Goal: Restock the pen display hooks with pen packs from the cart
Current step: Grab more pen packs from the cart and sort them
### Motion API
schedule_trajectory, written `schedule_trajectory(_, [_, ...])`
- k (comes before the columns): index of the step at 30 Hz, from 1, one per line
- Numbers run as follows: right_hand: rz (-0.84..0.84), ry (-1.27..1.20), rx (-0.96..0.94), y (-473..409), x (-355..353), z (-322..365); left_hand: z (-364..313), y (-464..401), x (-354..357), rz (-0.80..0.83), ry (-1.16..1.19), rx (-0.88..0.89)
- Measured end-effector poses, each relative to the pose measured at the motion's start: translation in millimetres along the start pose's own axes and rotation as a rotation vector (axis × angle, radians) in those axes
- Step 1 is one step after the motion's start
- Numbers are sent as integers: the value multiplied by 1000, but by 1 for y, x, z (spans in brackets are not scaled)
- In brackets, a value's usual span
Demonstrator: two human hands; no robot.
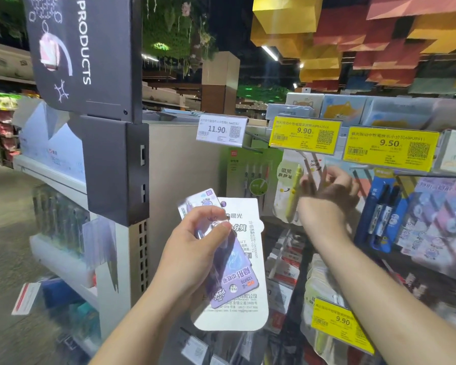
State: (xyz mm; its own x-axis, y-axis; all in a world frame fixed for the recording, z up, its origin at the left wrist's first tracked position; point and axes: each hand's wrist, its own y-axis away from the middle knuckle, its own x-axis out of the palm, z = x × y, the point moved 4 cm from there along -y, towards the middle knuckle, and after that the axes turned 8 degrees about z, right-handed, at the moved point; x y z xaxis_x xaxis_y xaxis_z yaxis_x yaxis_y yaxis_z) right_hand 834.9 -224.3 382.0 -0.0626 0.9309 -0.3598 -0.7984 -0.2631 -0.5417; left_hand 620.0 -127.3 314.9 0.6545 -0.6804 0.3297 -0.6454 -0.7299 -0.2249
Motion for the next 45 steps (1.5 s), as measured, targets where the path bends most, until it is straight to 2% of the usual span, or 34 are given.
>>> schedule_trajectory(6, [382, -104, -374, 88, -8, 27, 7, -2, 16, 85, 65, 116])
schedule_trajectory(9, [505, -47, -302, 101, 0, 23, 10, 1, 23, 102, -14, 103])
schedule_trajectory(13, [566, 0, -138, 99, 5, 20, 12, 5, 27, 77, -174, 73])
schedule_trajectory(16, [618, 50, -101, 99, 5, 20, 13, 8, 26, 21, -275, 82])
schedule_trajectory(21, [745, 51, -25, 109, -10, 11, 18, 9, 21, -79, -62, 42])
schedule_trajectory(25, [872, 82, 61, 124, -14, -6, 20, 11, 21, -58, -85, 8])
schedule_trajectory(27, [883, 127, 48, 126, -14, -9, 24, 10, 23, -28, -91, 2])
schedule_trajectory(31, [921, 17, 67, 127, -15, -15, 27, 10, 28, 26, -92, -25])
schedule_trajectory(35, [930, -95, 132, 128, -24, -24, 22, 16, 41, 117, 117, -135])
schedule_trajectory(38, [844, -320, 244, 130, -30, -34, 22, 19, 48, 205, 239, -144])
schedule_trajectory(41, [746, -502, 331, 132, -40, -39, 25, 21, 50, 250, 193, -154])
schedule_trajectory(43, [712, -486, 315, 135, -50, -38, 29, 21, 53, 265, 153, -167])
schedule_trajectory(45, [765, -435, 268, 140, -57, -37, 31, 21, 58, 283, 107, -154])
